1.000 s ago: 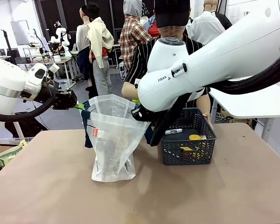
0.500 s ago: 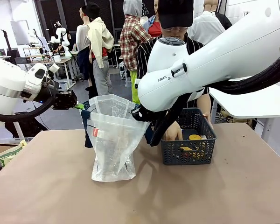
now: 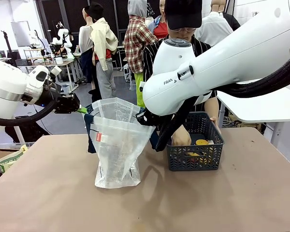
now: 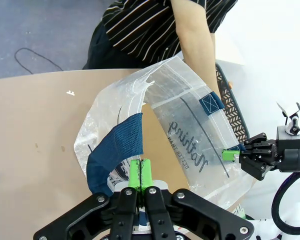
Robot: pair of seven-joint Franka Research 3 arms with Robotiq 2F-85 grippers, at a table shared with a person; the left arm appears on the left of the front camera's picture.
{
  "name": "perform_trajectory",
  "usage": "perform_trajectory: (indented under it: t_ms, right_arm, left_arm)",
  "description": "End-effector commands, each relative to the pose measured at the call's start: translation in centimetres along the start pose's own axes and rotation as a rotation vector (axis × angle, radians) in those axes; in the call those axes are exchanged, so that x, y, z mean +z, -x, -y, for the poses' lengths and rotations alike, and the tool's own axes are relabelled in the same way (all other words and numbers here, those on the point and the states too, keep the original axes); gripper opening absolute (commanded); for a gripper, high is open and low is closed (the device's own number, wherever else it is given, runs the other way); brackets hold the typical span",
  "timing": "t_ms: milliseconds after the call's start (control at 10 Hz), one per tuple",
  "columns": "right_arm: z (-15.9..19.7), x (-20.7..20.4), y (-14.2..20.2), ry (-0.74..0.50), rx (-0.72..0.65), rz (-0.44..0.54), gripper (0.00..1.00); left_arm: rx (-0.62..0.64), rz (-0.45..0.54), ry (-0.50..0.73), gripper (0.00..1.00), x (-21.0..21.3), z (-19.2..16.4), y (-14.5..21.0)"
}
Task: Transfer purchased items from the store into the shopping bag.
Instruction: Move the Reusable shopping bag to the right side of the table.
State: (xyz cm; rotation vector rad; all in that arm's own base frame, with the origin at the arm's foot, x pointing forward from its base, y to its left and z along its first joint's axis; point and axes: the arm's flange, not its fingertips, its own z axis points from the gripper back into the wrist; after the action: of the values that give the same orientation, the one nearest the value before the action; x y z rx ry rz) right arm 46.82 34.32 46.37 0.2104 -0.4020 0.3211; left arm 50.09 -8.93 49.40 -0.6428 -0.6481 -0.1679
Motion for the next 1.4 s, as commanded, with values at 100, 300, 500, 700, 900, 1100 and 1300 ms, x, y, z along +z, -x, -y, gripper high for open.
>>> perform_trajectory:
  t_ms: [100,300,500,700,900,1100,1300]
  right_arm:
    - [0.19,0.11,0.02,-0.013,-0.003,-0.001,0.0]
    - [0.19,0.11,0.02,-0.013,-0.003,-0.001,0.0]
    - [0.19,0.11,0.02,-0.013,-0.003,-0.001,0.0]
    - [0.19,0.11,0.02,-0.013,-0.003,-0.001,0.0]
    - [0.19,0.11,0.02,-0.013,-0.003,-0.001,0.0]
    - [0.19,0.11,0.02,-0.013,-0.003,-0.001,0.0]
    - [0.19,0.11,0.02,-0.013,-0.003,-0.001,0.0]
  left_arm:
    - [-0.002,0.004,-0.001,0.0,0.2,0.02,-0.09]
    - [-0.002,0.004,-0.001,0.0,0.2,0.02,-0.09]
    - [-0.002,0.004,-0.001,0.0,0.2,0.02,-0.09]
    - [-0.002,0.004,-0.001,0.0,0.2,0.02,-0.09]
    - [-0.002,0.004,-0.001,0.0,0.2,0.02,-0.09]
    - [-0.002,0.004,-0.001,0.0,0.2,0.02,-0.09]
    - [-0.002,0.004,-0.001,0.0,0.2,0.02,-0.09]
